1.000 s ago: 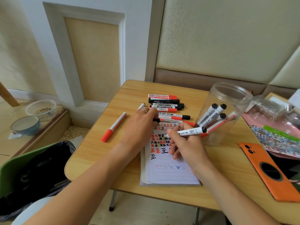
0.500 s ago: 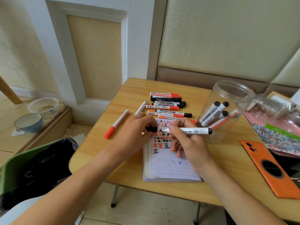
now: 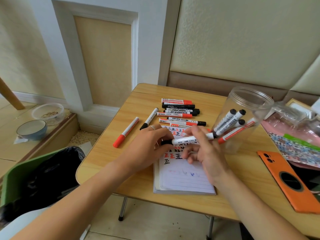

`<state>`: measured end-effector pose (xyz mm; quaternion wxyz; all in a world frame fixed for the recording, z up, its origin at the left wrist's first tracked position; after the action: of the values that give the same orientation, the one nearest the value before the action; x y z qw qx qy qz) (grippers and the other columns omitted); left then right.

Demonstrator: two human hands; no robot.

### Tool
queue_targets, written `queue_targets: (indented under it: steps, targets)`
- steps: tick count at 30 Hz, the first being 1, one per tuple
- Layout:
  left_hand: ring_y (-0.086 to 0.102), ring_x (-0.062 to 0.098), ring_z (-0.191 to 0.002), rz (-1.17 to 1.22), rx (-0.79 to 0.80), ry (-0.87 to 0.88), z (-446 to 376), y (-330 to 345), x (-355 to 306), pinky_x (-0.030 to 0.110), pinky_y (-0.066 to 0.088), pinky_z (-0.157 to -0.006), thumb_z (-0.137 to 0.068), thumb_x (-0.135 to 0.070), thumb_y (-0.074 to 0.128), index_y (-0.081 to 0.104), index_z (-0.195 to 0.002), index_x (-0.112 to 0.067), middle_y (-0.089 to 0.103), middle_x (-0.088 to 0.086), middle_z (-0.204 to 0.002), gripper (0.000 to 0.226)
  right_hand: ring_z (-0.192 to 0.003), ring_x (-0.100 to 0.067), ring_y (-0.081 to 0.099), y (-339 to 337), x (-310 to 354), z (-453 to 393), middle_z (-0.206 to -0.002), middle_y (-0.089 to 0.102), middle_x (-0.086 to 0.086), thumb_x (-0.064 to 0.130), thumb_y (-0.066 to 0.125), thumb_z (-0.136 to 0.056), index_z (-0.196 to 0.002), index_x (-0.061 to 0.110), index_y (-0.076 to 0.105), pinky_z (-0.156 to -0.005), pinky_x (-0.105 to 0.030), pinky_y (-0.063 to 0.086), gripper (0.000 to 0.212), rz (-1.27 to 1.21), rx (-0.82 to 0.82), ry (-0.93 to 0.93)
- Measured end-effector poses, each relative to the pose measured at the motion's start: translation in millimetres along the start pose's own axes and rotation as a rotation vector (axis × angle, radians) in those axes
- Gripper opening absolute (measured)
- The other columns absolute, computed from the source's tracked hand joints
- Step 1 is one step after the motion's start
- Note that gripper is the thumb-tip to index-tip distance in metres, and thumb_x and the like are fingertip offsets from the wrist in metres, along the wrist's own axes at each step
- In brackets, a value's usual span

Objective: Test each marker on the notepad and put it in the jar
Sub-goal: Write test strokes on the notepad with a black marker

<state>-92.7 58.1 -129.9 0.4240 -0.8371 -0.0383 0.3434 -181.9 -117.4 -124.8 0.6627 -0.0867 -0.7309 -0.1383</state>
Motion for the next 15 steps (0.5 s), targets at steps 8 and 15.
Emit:
queue_targets:
  steps: [8,15]
  targets:
    - [0.059,0.009,-0.091,0.158,-0.03,0.022,1.6,-0.5,-8.1,0.019,0.043,-0.072,-0.102,-0.031,0.058,0.063,-0.111,-0.023,0.063,-0.011,-0.094,0.013,-0.055,-0.02,0.065,-0.7,-5.0,-2.4,-0.075,0.068,-0.005,0.013,0.066,-0.098,-0.095,0.01,0.065,-0.046,-0.022,0.049,0.005,-0.065,-0.094,0.023]
    - [0.061,0.002,-0.101,0.208,-0.052,0.006,-1.5,15.5,-4.1,0.016,0.045,-0.084,-0.09,-0.035,0.076,0.074,-0.113,-0.024,0.07,-0.014,-0.103,0.026,-0.065,-0.027,0.071,1.6,-9.5,-4.9,-0.08,0.069,-0.014,0.018,0.065,-0.1,-0.095,0.0,0.065,-0.05,-0.024,0.052,0.019,0.081,-0.042,0.009]
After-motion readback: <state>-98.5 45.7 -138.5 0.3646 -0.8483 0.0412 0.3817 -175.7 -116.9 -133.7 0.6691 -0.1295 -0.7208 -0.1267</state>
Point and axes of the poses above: each hand's wrist, its own z-axis away from the middle knuckle, its own y-axis out of the palm, x = y × z, the point moved 1 cm from there along -z, towards the middle knuckle
